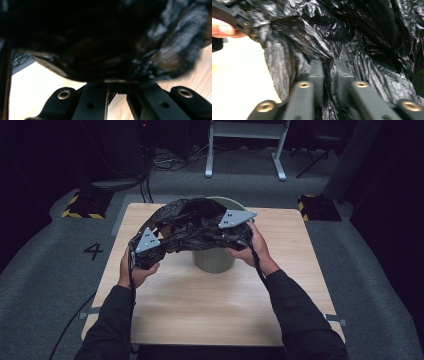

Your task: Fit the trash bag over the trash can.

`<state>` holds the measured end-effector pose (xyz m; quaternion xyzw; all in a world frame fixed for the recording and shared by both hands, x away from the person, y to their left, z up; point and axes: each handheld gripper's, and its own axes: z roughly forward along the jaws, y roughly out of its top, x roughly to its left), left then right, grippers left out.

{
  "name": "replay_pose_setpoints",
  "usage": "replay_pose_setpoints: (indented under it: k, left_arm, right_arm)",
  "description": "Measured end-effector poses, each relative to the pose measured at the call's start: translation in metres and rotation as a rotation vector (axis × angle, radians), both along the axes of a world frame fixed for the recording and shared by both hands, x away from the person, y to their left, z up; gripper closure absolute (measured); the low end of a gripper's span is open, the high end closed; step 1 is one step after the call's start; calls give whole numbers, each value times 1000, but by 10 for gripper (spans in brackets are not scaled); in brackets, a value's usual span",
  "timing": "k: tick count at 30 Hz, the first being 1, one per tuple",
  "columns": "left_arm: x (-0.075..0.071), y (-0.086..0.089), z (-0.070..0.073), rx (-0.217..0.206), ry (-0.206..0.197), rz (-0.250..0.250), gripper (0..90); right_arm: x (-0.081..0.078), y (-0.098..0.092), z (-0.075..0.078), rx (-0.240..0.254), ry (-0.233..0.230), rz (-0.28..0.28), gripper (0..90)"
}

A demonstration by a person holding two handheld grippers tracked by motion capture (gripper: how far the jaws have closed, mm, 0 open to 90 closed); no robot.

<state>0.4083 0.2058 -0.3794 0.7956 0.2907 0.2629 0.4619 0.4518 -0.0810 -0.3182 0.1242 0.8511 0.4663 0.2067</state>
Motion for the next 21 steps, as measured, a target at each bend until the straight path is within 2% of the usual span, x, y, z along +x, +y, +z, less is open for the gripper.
replay_pose_setpoints:
  k: [2, 5, 7, 10, 16, 21]
  left_arm:
    - [0, 0, 0, 1, 0, 0, 895]
    - [1, 0, 0, 10, 2, -1, 897]
    - [0, 0, 0, 17, -1, -6, 897]
    - [0, -2, 0, 23, 0, -17, 898]
    - [0, -5, -2, 39, 7, -22, 899]
    - [1, -7, -2, 49, 11, -37, 899]
  right_arm:
    - [-2, -4, 1, 7, -3, -4, 880]
    - [-4, -16, 3, 37, -10, -18, 890]
    - [-6, -29, 5, 80, 4, -35, 891]
    - [-11, -48, 5, 114, 18, -62, 892]
    - [-17, -89, -8, 164, 56, -130, 893]
    - [-18, -114, -17, 204, 79, -161, 893]
